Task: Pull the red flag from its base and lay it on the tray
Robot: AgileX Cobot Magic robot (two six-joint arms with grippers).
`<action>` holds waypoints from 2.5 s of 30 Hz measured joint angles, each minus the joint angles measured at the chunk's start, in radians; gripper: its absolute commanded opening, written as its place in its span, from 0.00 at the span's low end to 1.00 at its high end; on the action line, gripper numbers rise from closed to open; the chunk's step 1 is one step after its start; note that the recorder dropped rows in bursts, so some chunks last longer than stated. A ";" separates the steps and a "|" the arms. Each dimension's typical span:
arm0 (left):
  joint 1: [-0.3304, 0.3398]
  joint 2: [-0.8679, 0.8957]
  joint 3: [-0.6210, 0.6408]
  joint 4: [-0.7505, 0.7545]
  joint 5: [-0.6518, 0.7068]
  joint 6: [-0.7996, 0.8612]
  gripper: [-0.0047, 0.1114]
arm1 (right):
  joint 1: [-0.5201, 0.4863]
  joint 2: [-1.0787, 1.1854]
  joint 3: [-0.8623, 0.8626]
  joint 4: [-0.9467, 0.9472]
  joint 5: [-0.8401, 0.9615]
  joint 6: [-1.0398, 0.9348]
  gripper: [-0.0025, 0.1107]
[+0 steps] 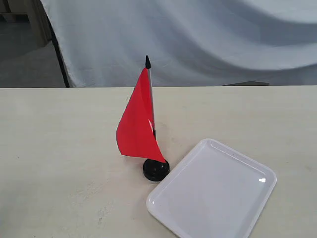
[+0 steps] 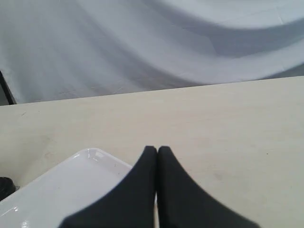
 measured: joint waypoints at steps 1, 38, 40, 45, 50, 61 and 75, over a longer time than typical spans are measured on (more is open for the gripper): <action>0.000 0.000 0.000 0.000 0.000 0.000 0.04 | 0.000 0.000 0.000 0.000 0.000 0.000 0.03; 0.000 0.000 0.000 0.000 0.000 0.000 0.04 | 0.000 0.000 0.000 0.000 -0.703 0.408 0.03; 0.000 0.000 0.000 0.000 0.000 0.000 0.04 | 0.000 0.000 0.000 0.000 -0.714 0.415 0.03; 0.000 0.000 0.000 0.000 0.000 0.000 0.04 | 0.000 0.041 0.000 -0.042 -0.804 0.459 0.03; 0.000 0.000 0.000 0.000 0.000 0.000 0.04 | 0.000 0.216 0.000 -0.153 -0.931 0.514 0.03; 0.000 0.000 0.000 0.000 0.000 0.000 0.04 | 0.000 0.868 -0.097 -0.459 -1.341 0.531 0.03; 0.000 0.000 0.000 0.000 0.000 0.000 0.04 | 0.254 1.875 -0.448 -0.641 -1.433 0.117 0.03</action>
